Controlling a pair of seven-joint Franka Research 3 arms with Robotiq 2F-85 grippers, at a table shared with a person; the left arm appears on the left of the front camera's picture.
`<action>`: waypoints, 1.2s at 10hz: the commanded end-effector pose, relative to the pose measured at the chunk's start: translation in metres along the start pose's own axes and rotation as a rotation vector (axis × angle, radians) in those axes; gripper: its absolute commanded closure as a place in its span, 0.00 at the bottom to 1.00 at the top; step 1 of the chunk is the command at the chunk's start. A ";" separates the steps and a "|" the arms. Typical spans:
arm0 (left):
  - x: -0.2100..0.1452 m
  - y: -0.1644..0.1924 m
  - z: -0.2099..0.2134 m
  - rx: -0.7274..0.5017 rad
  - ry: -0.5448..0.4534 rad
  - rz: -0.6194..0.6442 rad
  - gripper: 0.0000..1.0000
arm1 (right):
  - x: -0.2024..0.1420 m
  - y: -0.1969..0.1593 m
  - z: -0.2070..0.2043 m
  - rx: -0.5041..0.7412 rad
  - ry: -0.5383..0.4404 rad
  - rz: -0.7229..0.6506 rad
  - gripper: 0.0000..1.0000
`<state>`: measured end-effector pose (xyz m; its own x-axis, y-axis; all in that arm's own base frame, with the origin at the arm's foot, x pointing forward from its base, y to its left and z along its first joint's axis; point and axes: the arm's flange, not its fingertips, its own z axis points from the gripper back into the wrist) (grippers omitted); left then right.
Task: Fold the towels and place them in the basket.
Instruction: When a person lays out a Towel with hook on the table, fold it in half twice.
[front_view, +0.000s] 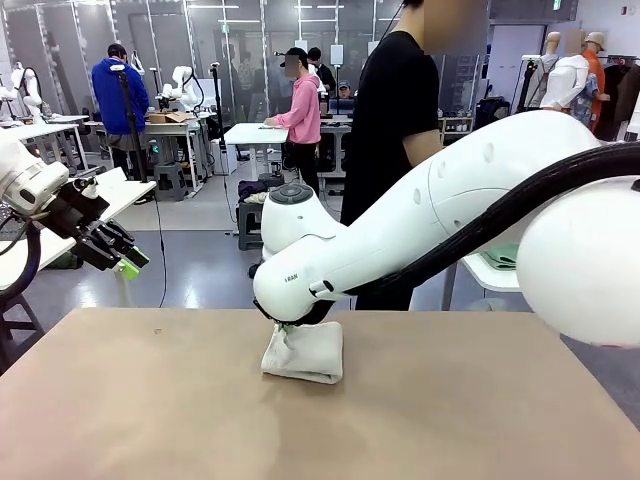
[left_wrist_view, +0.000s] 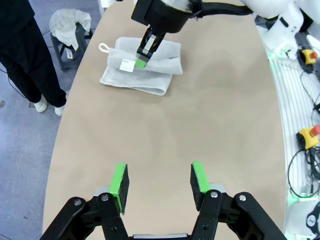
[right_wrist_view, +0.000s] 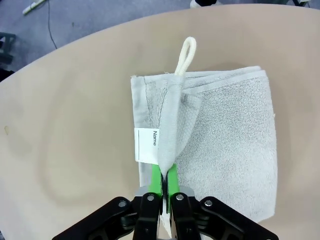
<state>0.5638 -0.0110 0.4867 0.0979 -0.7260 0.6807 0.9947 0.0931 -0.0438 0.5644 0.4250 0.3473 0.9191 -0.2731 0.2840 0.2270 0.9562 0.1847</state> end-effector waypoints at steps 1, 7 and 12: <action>0.001 -0.001 0.001 0.005 0.004 -0.002 0.36 | -0.009 -0.001 -0.006 0.028 -0.030 -0.064 1.00; 0.001 -0.001 0.001 0.005 0.004 -0.002 0.36 | -0.008 -0.020 0.011 0.073 -0.039 -0.044 0.52; 0.001 -0.001 0.001 0.005 0.004 -0.002 0.36 | 0.029 -0.108 0.084 0.068 0.053 0.279 0.15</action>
<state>0.5638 -0.0108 0.4867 0.0982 -0.7259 0.6807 0.9947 0.0935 -0.0438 0.5474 0.3328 0.4049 0.9434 -0.0740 0.3234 0.0173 0.9845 0.1748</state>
